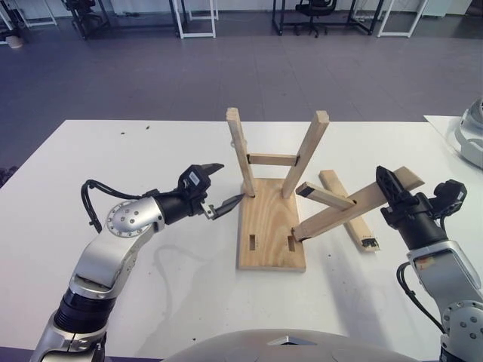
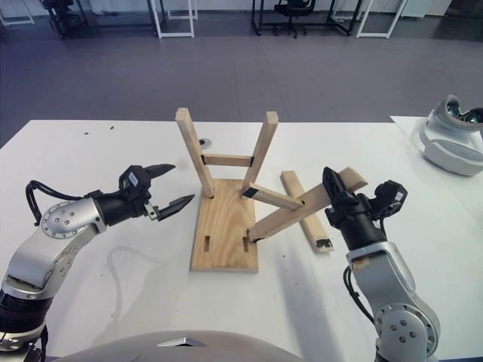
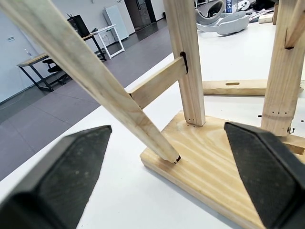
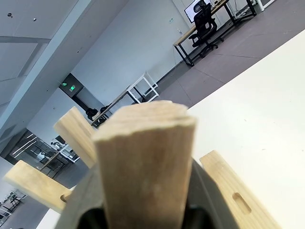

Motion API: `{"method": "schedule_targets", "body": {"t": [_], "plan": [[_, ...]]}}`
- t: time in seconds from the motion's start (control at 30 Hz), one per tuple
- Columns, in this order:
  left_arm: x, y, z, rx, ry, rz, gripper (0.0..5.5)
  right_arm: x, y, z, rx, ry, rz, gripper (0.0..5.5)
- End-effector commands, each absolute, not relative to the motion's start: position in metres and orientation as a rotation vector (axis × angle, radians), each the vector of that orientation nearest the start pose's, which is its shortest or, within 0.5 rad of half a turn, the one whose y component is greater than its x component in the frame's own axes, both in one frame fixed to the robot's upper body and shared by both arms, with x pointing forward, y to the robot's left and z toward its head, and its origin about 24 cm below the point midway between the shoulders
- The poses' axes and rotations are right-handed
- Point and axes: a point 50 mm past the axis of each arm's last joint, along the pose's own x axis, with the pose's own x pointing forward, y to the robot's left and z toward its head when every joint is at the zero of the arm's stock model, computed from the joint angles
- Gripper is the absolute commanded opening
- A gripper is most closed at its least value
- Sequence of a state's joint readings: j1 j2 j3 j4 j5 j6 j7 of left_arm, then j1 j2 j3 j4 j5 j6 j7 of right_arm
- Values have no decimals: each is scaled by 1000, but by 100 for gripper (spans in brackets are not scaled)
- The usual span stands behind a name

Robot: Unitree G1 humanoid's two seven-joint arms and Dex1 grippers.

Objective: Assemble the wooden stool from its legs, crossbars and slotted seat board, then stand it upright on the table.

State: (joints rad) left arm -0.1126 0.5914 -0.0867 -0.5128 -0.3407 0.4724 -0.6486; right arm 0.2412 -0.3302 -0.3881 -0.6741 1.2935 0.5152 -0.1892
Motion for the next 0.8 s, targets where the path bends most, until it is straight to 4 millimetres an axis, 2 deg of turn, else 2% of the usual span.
{"method": "schedule_targets", "body": {"t": [0.03, 0.17, 0.27, 0.43, 0.53, 0.7, 0.8], "plan": [[237, 154, 139, 329, 34, -873, 436, 181, -210, 129, 746, 102, 148, 103], [237, 154, 139, 328, 34, -867, 436, 180, -213, 123, 765, 150, 151, 103], [237, 154, 139, 329, 32, -866, 436, 180, -213, 123, 701, 161, 158, 103], [238, 154, 140, 336, 30, -860, 436, 185, -229, 122, 611, 157, 63, 103], [238, 154, 140, 340, 29, -856, 436, 188, -231, 123, 554, 171, 47, 106], [238, 153, 140, 335, 25, -856, 436, 198, -221, 137, 327, 69, 27, 108], [238, 152, 141, 336, 22, -857, 436, 198, -212, 139, 265, 35, 45, 108]]}}
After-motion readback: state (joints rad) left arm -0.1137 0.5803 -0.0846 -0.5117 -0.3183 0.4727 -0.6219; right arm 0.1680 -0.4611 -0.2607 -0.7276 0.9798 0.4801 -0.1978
